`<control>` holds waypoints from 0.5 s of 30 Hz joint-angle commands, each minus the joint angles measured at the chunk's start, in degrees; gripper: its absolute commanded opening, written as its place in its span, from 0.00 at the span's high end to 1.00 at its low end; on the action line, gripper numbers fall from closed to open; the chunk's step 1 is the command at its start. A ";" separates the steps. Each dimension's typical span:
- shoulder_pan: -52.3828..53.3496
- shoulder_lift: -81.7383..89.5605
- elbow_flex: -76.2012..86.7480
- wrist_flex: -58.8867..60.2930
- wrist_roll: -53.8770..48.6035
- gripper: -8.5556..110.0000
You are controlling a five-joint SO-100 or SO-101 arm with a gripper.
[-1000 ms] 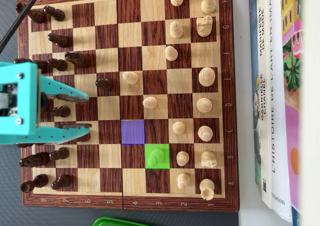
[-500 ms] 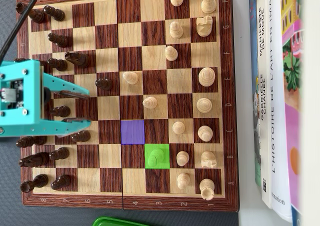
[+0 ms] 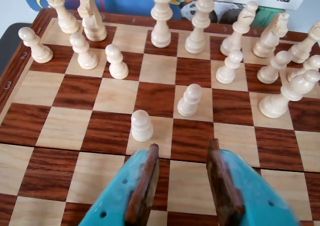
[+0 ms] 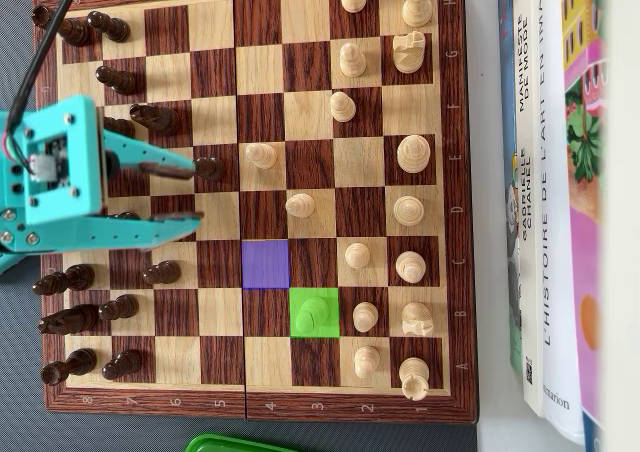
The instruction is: Play chess
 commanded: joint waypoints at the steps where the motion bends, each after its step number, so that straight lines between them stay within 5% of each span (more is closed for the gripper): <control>1: 0.09 0.53 -0.26 -3.25 -0.53 0.80; 15: 0.00 0.53 3.43 -23.12 -0.53 0.80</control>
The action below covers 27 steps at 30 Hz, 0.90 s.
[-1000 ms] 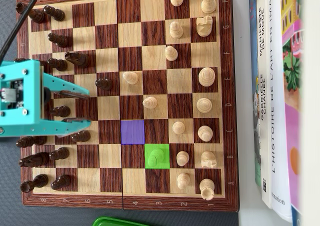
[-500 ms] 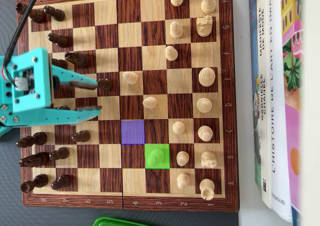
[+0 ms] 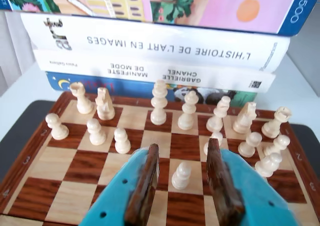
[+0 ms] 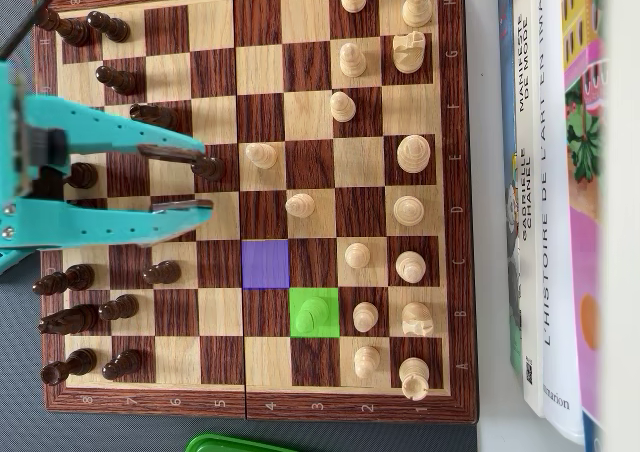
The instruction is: Play chess
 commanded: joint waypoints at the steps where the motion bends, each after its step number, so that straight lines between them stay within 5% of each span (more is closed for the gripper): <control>1: -0.26 0.53 1.14 -4.39 -0.53 0.80; 27: -0.88 0.53 1.14 -66.62 -0.09 0.80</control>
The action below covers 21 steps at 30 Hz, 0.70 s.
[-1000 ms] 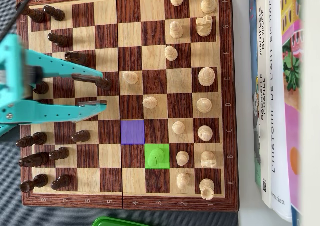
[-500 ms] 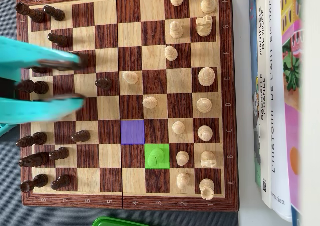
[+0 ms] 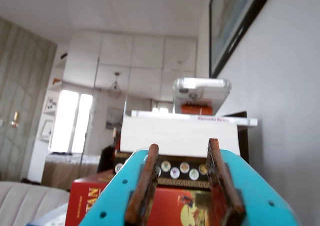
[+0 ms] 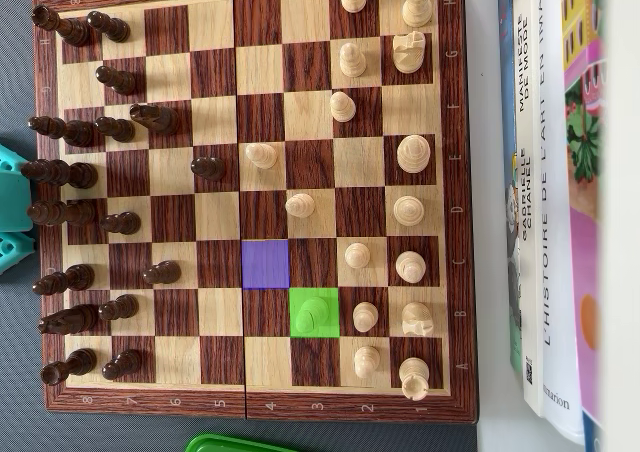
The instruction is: Play chess
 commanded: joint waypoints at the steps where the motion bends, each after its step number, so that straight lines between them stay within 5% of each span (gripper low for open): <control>1: 0.44 0.62 1.14 -7.56 -0.09 0.80; 21: 0.53 0.62 1.14 -49.48 -0.44 0.80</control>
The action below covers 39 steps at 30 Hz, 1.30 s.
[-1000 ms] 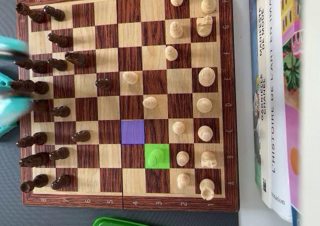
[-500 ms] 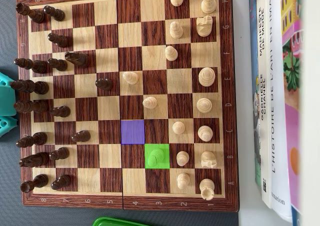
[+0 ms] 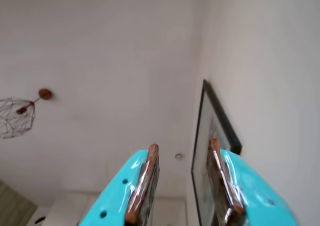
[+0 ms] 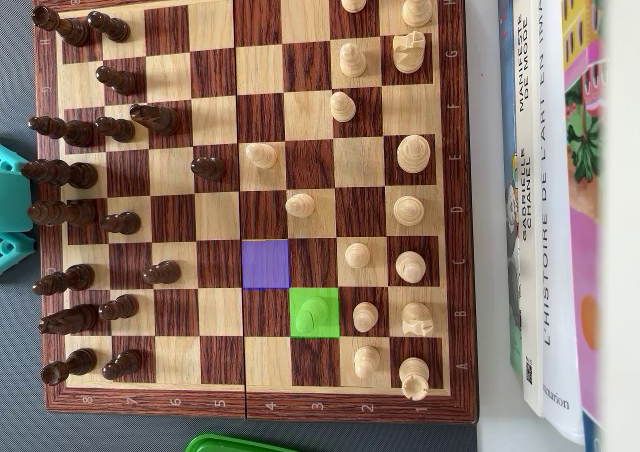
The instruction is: Play chess
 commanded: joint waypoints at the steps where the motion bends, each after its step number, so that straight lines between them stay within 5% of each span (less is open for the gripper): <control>1: -0.09 -0.53 1.14 -5.19 -0.44 0.80; 12: -0.09 -0.53 1.14 -15.73 -0.44 0.80; 39: -0.26 -0.53 1.14 -15.82 -0.09 0.80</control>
